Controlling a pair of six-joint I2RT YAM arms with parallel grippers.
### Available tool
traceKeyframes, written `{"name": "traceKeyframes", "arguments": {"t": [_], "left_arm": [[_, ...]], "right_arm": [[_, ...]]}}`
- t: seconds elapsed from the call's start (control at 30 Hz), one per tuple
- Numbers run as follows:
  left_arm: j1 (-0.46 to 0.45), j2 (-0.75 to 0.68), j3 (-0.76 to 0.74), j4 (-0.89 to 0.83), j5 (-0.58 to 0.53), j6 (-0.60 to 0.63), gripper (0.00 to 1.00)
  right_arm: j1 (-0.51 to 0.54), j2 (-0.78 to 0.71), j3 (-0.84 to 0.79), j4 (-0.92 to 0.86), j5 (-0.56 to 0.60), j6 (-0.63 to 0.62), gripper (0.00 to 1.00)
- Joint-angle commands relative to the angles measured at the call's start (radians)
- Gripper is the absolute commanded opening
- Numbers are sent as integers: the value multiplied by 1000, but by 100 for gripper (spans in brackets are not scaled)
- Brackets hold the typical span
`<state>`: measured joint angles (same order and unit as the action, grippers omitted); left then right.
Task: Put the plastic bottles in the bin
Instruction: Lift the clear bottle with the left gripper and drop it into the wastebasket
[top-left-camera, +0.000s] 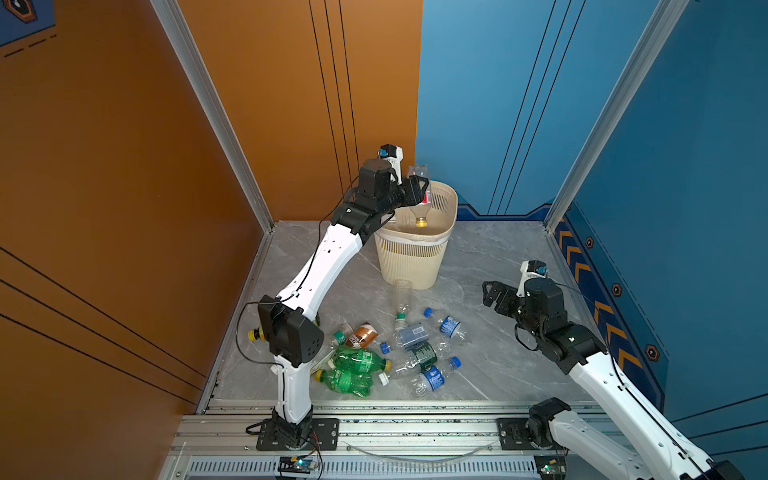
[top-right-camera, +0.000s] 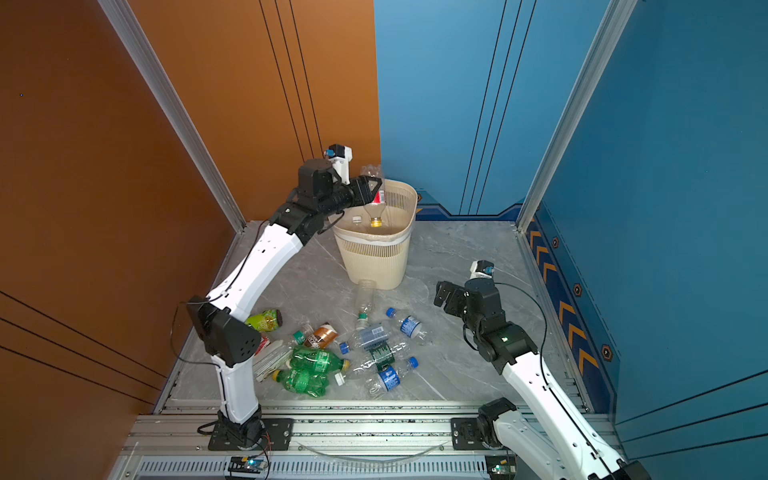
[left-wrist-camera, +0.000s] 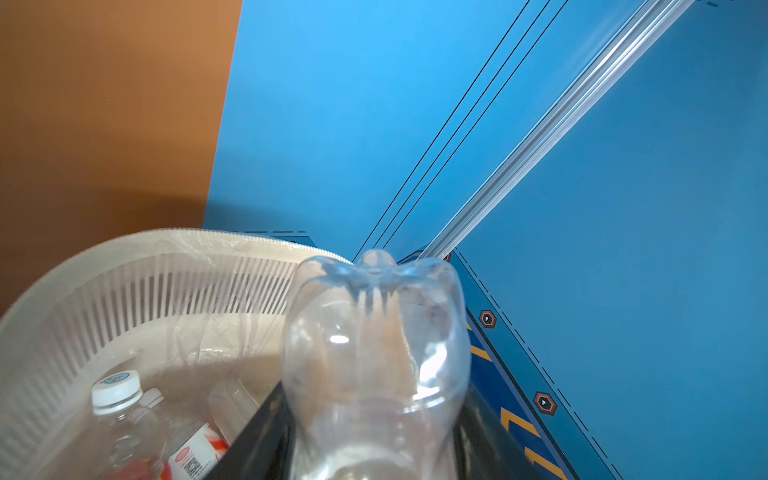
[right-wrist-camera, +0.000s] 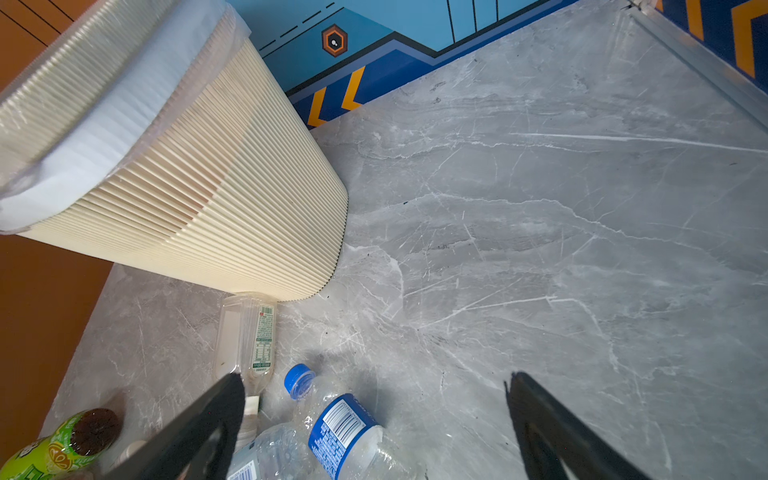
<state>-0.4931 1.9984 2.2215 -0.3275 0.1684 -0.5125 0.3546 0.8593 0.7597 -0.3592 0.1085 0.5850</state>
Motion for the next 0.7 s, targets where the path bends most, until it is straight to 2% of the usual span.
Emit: {"name": "traceKeyframes", "arguments": {"t": [0.0,0.07,0.2,0.23,0.4,0.57,0.67], "left_arm": [[-5,78,143,-63,59,4,51],[-12,127,205,-93,74,0,51],[-20,159,218,-100,80,-9,55],[-20,161,217,-101,81,-9,59],[-23,143,204,-106,82,9,97],[-33,55,149,-104,62,50,98],[-38,-46,58,-96,42,72,98]], "right_arm": [[-6,-19,4,-23,-4,13,100],[-9,-22,-3,-23,-5,13,100],[-10,-21,-7,-23,-10,15,100],[-12,-20,-7,-24,-11,14,100],[-15,-25,-7,-29,-14,9,100],[-21,-17,-7,-37,-26,-2,100],[-23,1,0,-44,-43,-22,100]]}}
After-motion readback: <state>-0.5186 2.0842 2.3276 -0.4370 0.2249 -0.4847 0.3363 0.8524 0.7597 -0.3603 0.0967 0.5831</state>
